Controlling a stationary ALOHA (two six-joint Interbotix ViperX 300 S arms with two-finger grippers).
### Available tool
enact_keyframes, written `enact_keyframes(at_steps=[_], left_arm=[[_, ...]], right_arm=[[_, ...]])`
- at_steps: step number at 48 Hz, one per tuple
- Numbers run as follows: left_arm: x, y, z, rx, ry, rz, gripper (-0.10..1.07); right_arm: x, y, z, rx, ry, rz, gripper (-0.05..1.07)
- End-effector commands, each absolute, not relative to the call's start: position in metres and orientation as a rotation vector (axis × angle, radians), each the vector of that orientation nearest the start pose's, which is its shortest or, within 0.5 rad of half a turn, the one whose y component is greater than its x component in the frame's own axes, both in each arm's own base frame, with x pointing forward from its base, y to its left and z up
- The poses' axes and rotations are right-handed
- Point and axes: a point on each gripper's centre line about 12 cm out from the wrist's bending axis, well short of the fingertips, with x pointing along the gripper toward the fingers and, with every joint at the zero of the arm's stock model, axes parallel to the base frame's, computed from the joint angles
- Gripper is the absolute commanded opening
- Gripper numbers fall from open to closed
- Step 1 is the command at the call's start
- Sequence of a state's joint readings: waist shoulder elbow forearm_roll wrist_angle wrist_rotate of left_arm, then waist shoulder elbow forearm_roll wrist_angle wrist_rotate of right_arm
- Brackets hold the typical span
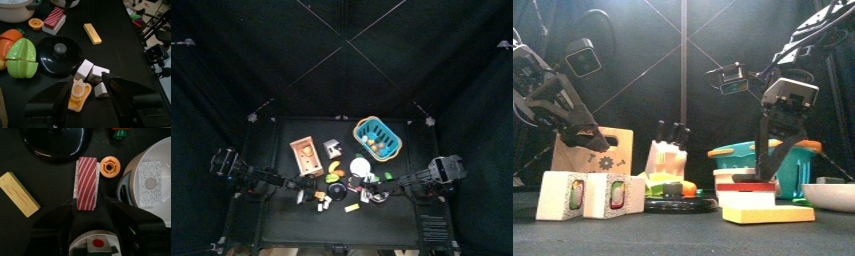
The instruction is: Grab salmon sushi
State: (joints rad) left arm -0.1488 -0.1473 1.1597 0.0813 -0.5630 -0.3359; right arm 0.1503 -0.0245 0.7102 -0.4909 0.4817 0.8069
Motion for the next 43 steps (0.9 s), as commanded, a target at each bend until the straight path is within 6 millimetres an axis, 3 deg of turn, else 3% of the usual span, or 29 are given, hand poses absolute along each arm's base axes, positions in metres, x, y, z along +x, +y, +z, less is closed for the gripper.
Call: enact_keyframes(at_steps=[1,12,29,43], left_arm=[[0.281,-0.046,0.132,-0.243,0.452,-0.126,0.87],[0.28,-0.046,0.131,-0.24,0.454,-0.127,0.87],[0.28,-0.046,0.131,-0.24,0.456,-0.126,0.87],[0.28,-0.046,0.13,-0.24,0.456,-0.126,0.87]], right_arm=[[0.342,0.026,0.157,0.132,1.002,-0.251,0.84],[0.348,0.026,0.17,0.137,0.961,-0.246,0.79],[0.357,0.027,0.146,0.117,0.99,-0.226,0.46],[0.355,0.024,0.135,0.12,1.021,-0.24,0.45]])
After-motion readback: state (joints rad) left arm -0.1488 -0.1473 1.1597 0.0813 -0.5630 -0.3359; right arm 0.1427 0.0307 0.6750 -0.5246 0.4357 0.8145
